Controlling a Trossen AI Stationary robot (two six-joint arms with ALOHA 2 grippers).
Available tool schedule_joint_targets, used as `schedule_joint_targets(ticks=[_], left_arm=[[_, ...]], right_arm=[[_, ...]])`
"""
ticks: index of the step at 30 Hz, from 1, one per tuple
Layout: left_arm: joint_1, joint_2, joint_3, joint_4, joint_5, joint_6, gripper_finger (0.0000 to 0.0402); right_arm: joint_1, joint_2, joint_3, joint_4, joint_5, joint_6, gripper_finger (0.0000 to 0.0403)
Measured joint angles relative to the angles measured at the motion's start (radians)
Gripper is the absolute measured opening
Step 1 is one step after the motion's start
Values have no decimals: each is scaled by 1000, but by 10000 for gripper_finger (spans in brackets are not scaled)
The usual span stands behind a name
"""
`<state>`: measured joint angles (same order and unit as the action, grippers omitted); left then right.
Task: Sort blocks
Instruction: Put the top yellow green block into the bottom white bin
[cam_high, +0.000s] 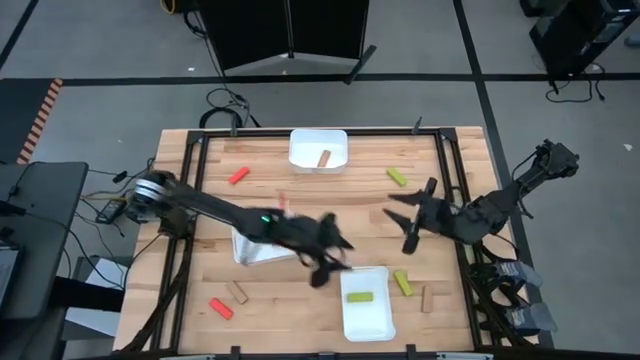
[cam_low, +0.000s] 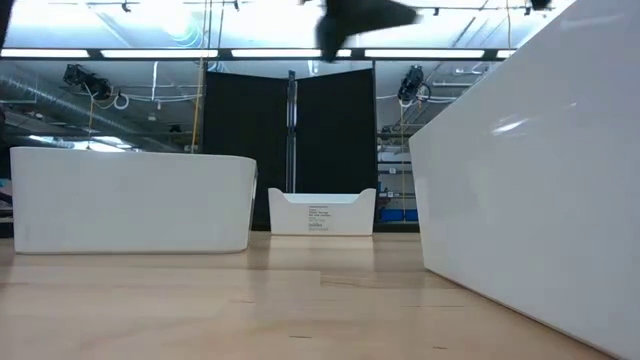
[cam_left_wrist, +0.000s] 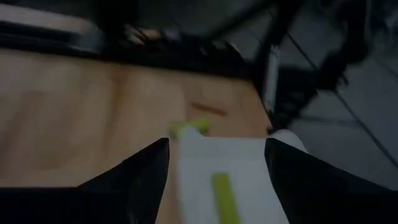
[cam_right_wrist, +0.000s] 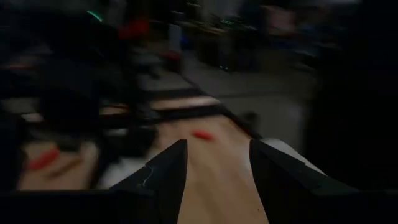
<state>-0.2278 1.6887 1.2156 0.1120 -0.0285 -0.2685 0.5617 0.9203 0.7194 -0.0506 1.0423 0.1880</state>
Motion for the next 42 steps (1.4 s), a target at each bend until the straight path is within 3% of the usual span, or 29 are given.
schedule_joint_targets(ticks=[4, 7, 11, 16, 21, 25, 28, 34, 42], left_arm=[[50, -213, -210, 19, -110, -44, 258], [93, -381, -327, -30, -204, -92, 255], [137, -558, -413, -192, -364, -156, 255], [182, -700, -430, -358, -461, -209, 255], [227, -798, -427, -453, -483, -234, 255], [250, -849, -427, -514, -488, -240, 255], [279, -875, -428, -570, -504, -255, 255], [346, -891, -427, -680, -500, -288, 255], [384, -891, -428, -688, -492, -279, 255]], right_arm=[[-110, 10, 0, -225, 52, 251, 185], [-234, 32, 0, -385, -10, 398, 185], [-435, 85, 0, -524, -199, 503, 186], [-656, 190, -1, -606, -406, 485, 198], [-795, 277, -20, -577, -475, 359, 234], [-903, 314, -71, -441, -631, 242, 262], [-985, 339, -114, -377, -691, 209, 274], [-1104, 374, -191, -294, -777, 169, 277], [-1140, 461, -249, -218, -826, 137, 254]])
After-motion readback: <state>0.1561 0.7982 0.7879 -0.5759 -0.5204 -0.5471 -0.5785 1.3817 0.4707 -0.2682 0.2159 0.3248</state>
